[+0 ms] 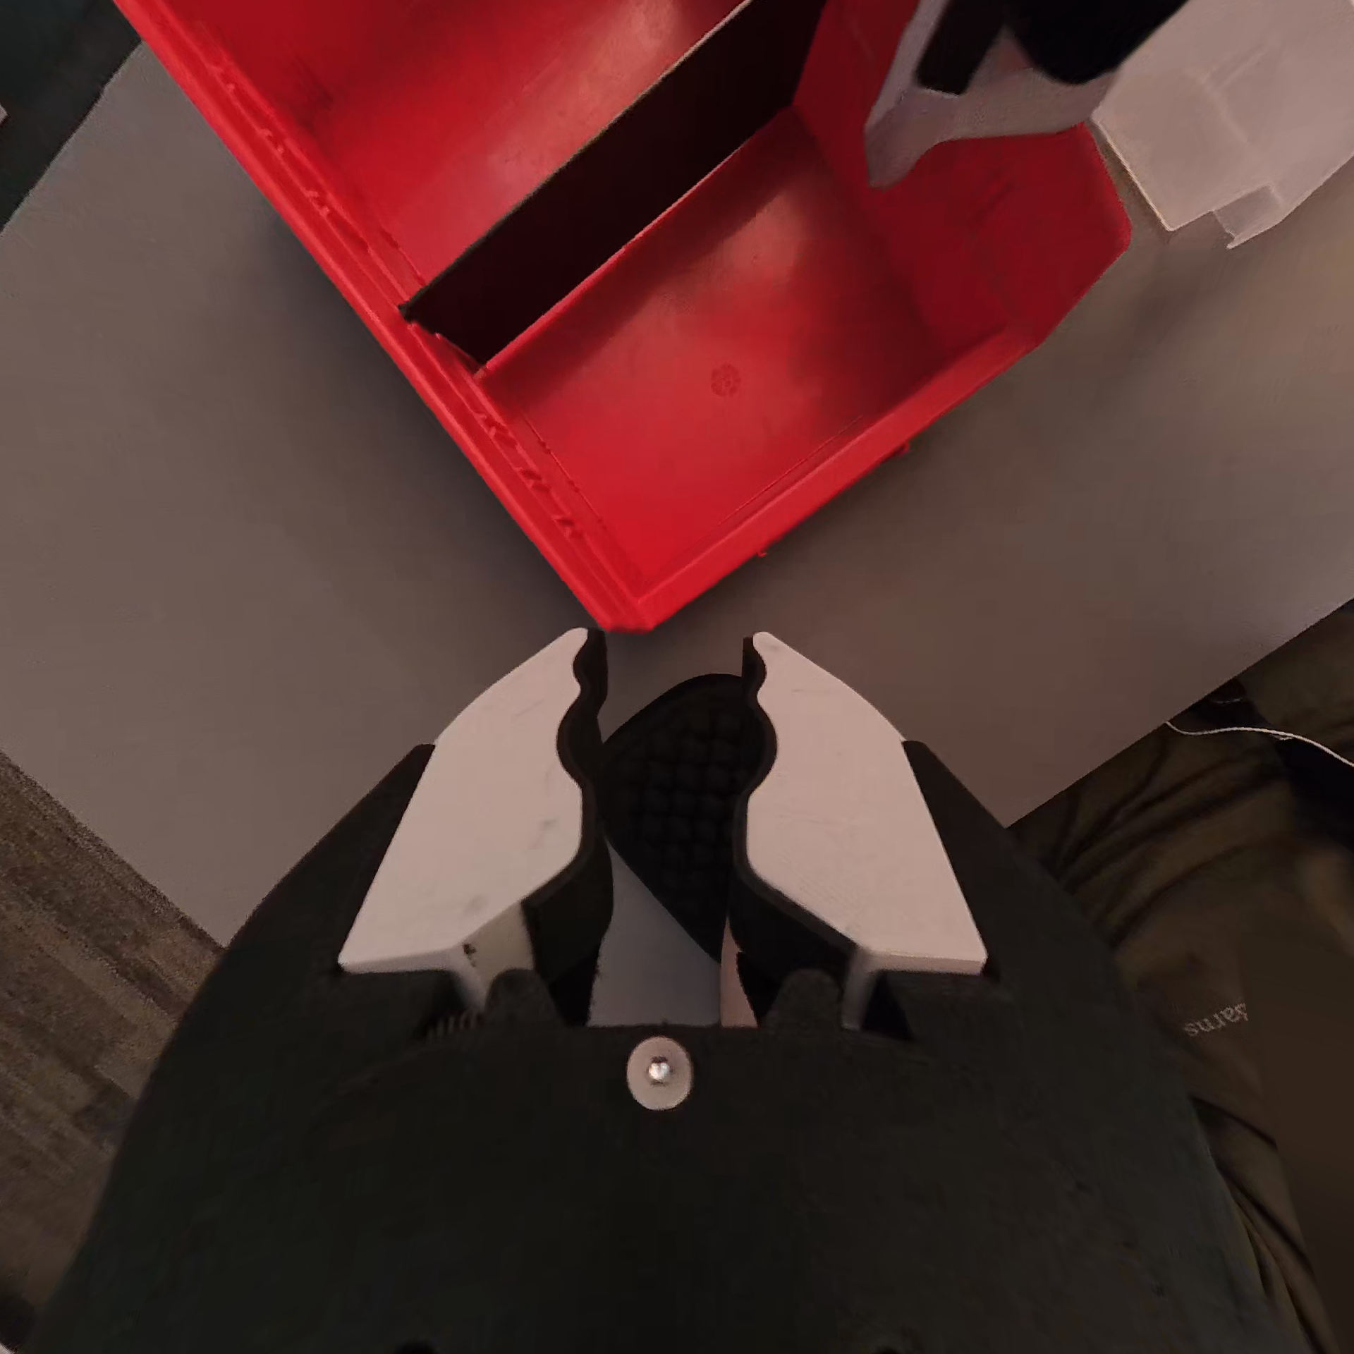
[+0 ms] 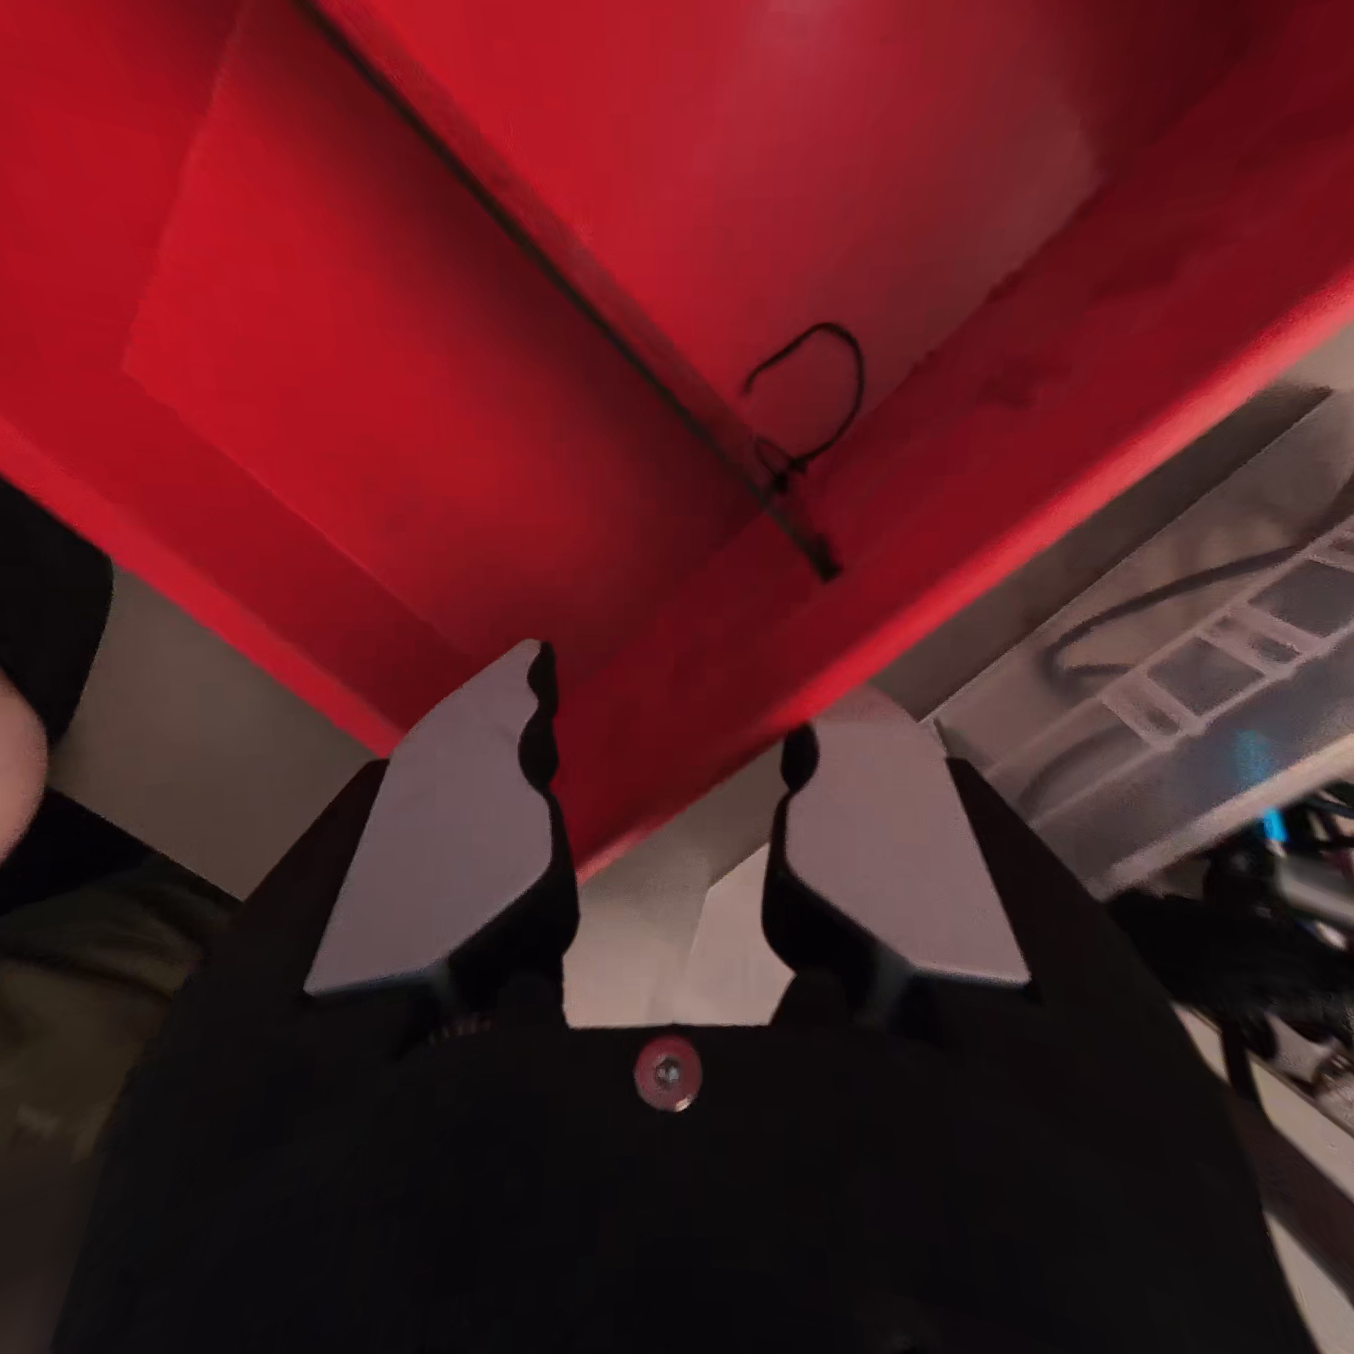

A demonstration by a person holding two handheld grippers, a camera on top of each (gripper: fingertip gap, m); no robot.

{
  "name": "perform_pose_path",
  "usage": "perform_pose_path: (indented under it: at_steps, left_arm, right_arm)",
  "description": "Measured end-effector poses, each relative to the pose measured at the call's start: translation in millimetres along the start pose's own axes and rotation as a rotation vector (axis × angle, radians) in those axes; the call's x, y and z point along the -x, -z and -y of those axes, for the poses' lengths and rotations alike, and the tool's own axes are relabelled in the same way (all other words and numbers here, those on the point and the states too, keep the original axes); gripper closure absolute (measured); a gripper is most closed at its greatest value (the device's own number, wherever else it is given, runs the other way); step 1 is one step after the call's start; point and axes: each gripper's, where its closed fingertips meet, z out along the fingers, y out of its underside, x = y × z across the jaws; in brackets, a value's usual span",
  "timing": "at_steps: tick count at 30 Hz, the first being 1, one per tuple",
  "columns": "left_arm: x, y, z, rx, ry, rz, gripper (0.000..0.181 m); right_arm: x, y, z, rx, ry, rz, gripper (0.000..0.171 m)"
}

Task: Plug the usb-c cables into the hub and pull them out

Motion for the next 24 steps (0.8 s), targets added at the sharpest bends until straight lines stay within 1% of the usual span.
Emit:
perform_pose_path:
  at_steps: [2,3,6,7,9,11,12,14,16,19,21,22,24]
  left_arm:
    - [-0.1,1.3,-2.0,-0.005,-0.001,-0.002,0.147]
    - [0.0,2.2,-2.7,-0.011,-0.002,-0.003,0.147]
    - [1.0,7.0,-2.6,-0.045,-0.003,-0.007,0.149]
    - [2.2,8.9,-1.8,-0.059,-0.001,-0.005,0.15]
    - [5.3,13.8,1.3,-0.096,0.01,-0.002,0.155]
    - [8.5,19.5,4.0,-0.138,0.033,-0.004,0.156]
    - [10.5,22.2,4.4,-0.156,0.043,0.001,0.156]
    - [13.6,27.5,5.3,-0.19,0.056,0.008,0.156]
    - [16.6,34.5,7.9,-0.233,0.065,0.02,0.156]
    - [20.8,55.1,15.3,-0.354,0.09,0.052,0.159]
    - [29.8,78.5,13.5,-0.467,0.148,0.124,0.159]
    - [33.5,94.9,12.7,-0.551,0.177,0.157,0.158]
    - [37.5,135.5,10.9,-0.772,0.243,0.193,0.156]
  right_arm:
    - [-2.8,-10.7,2.7,0.024,-0.059,0.012,0.11]
    - [-7.1,-13.8,4.7,0.02,-0.079,-0.006,0.113]
    - [-15.1,-13.9,14.6,-0.016,-0.111,-0.021,0.131]
    - [-18.4,-15.7,14.4,-0.005,-0.128,-0.032,0.133]
    - [-22.8,-22.9,9.0,0.046,-0.145,-0.059,0.131]
    - [-23.7,-28.3,8.8,0.056,-0.161,-0.066,0.133]
    - [-23.6,-28.4,11.4,0.044,-0.181,-0.047,0.14]
    - [-20.3,-27.8,17.8,0.029,-0.243,0.03,0.16]
    - [-21.2,-29.0,21.4,0.038,-0.251,0.046,0.163]
    - [-13.9,-23.8,30.2,0.043,-0.199,0.023,0.164]
    - [-1.8,-15.9,37.5,0.057,-0.142,0.0,0.166]
    - [6.2,-9.7,41.6,0.066,-0.116,-0.002,0.166]
    - [24.3,9.8,50.9,0.075,-0.067,0.012,0.166]
